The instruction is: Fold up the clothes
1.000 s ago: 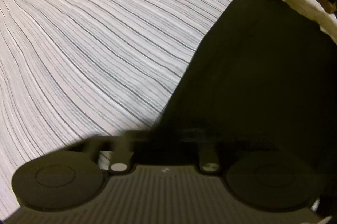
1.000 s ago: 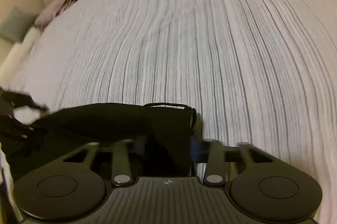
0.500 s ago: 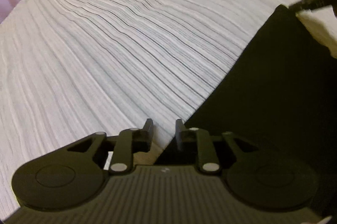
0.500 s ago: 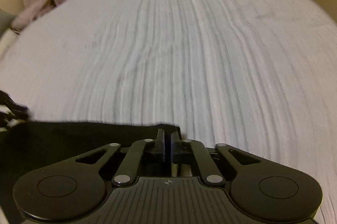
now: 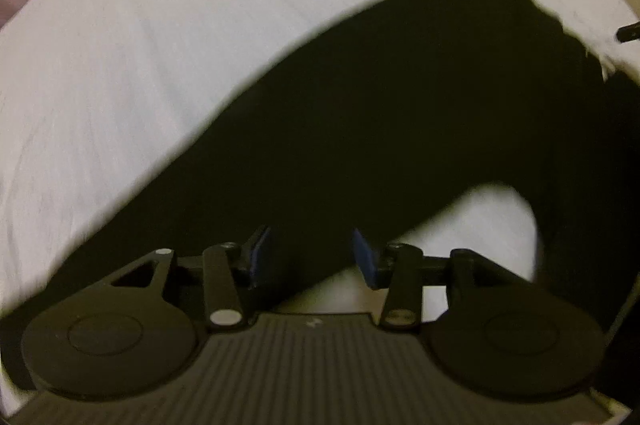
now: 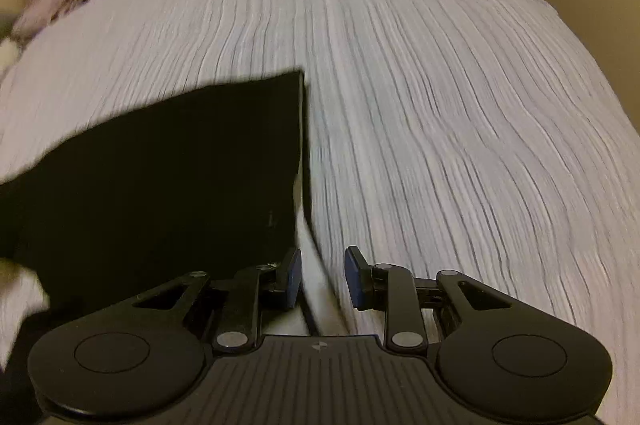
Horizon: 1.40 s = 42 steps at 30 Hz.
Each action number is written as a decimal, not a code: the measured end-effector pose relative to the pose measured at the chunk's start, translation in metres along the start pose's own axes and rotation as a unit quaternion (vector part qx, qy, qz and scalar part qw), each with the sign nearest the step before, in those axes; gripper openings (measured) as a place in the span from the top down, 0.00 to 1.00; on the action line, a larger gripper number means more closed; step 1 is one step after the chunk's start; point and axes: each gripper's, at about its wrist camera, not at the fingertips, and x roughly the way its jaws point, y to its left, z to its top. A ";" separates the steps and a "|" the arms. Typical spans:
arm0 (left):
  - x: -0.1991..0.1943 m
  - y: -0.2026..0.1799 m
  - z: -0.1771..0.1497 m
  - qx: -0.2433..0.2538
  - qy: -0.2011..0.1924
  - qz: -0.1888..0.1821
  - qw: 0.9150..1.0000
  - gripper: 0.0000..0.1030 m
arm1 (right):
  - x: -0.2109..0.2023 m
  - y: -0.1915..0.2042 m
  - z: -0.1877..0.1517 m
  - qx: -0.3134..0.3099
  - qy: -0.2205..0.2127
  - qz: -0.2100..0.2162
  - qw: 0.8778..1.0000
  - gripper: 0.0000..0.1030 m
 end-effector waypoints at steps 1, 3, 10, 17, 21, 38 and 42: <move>-0.009 0.000 -0.021 -0.008 0.009 0.007 1.000 0.58 | -0.006 0.009 -0.009 -0.009 0.004 0.001 1.000 0.73; -0.028 0.002 -0.064 -0.015 0.028 0.015 0.999 0.49 | -0.018 0.034 -0.024 -0.028 0.002 0.009 1.000 0.66; -0.074 0.019 -0.211 0.047 0.086 0.036 0.995 0.38 | -0.037 0.164 -0.067 -0.106 0.010 0.068 0.992 0.31; -0.092 0.093 -0.307 0.025 0.070 0.043 0.996 0.36 | -0.025 0.347 -0.113 -0.225 0.055 0.168 0.958 0.31; -0.069 0.146 -0.328 -0.018 0.066 0.038 0.997 0.34 | -0.012 0.441 -0.142 -0.300 0.079 0.214 0.926 0.31; -0.172 0.217 -0.403 -0.226 0.113 -0.092 0.963 0.96 | 0.032 0.537 -0.196 -0.476 0.231 0.233 0.816 0.88; -0.194 0.255 -0.374 -0.261 0.088 -0.060 0.959 0.88 | 0.031 0.548 -0.131 -0.456 0.193 0.243 0.834 0.88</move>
